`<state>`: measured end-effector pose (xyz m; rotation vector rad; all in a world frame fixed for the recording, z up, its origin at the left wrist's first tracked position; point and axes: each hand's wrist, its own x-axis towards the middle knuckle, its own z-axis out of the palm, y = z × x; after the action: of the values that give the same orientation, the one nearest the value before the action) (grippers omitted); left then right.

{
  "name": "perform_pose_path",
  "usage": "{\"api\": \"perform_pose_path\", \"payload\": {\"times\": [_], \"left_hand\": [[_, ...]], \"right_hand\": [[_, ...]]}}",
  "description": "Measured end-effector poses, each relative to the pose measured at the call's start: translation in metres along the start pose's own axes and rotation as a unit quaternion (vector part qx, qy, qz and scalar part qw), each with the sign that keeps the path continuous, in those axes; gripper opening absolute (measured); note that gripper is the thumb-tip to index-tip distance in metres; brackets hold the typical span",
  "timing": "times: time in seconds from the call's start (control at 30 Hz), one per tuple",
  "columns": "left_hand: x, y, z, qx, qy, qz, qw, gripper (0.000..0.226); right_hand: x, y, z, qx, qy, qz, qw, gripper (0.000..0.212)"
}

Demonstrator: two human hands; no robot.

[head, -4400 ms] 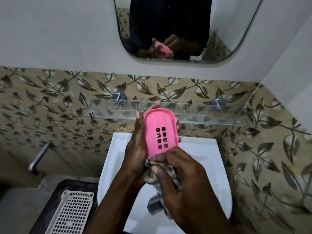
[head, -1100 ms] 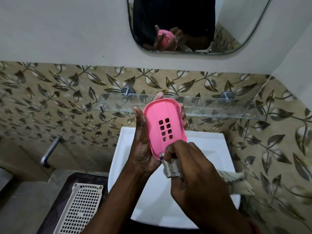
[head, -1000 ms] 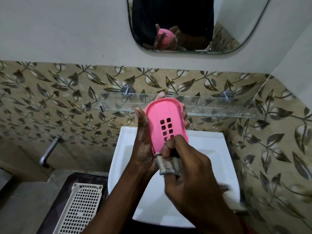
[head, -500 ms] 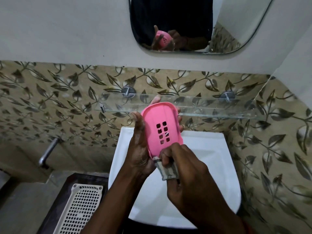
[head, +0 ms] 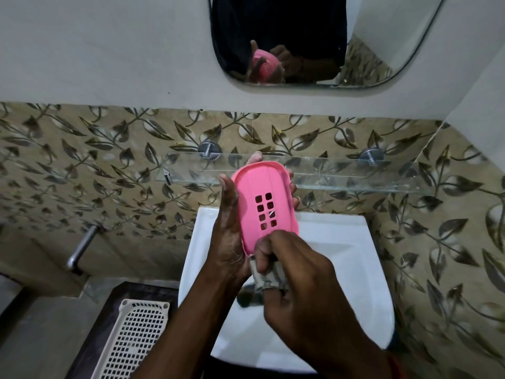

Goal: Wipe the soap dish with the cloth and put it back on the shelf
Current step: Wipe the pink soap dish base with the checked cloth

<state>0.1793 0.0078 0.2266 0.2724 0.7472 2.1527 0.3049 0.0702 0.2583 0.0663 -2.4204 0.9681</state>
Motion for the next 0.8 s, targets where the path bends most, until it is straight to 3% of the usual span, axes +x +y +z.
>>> {"api": "perform_pose_path", "payload": {"times": [0.07,0.17,0.23,0.3,0.4,0.5,0.63,0.7,0.8], "left_hand": [[-0.003,-0.003,0.001,-0.001,-0.021,-0.002,1.000,0.105],[-0.005,-0.001,0.002,0.030,0.010,0.019,0.999,0.134],[-0.001,-0.001,-0.002,0.038,0.023,0.024,0.999,0.143],[-0.001,-0.002,-0.005,0.033,0.032,0.013,0.999,0.141],[-0.002,0.002,-0.014,-0.027,-0.001,-0.023,0.999,0.110],[-0.003,0.003,-0.022,-0.054,-0.049,-0.051,0.996,0.079],[-0.006,0.000,-0.016,-0.056,-0.039,-0.088,0.994,0.071],[-0.006,0.002,-0.012,-0.098,-0.076,-0.091,0.988,0.072],[0.000,-0.003,-0.012,-0.091,-0.003,-0.106,0.990,0.096]], "right_hand": [[0.002,-0.002,0.009,0.118,0.051,0.073,0.989,0.045],[0.002,-0.006,0.018,0.223,0.088,0.140,0.961,0.041],[0.001,-0.005,0.020,0.183,0.098,0.118,0.971,0.045],[-0.001,0.000,0.017,0.066,0.080,0.053,0.993,0.049],[-0.003,0.005,0.005,-0.051,0.007,0.013,0.999,0.045],[0.000,0.012,-0.012,-0.139,-0.016,-0.008,0.990,0.047],[0.011,0.020,-0.027,-0.156,0.000,-0.005,0.988,0.047],[0.007,0.016,-0.023,-0.131,-0.012,-0.004,0.991,0.046],[-0.001,0.007,-0.009,-0.077,-0.039,-0.018,0.996,0.046]]}}
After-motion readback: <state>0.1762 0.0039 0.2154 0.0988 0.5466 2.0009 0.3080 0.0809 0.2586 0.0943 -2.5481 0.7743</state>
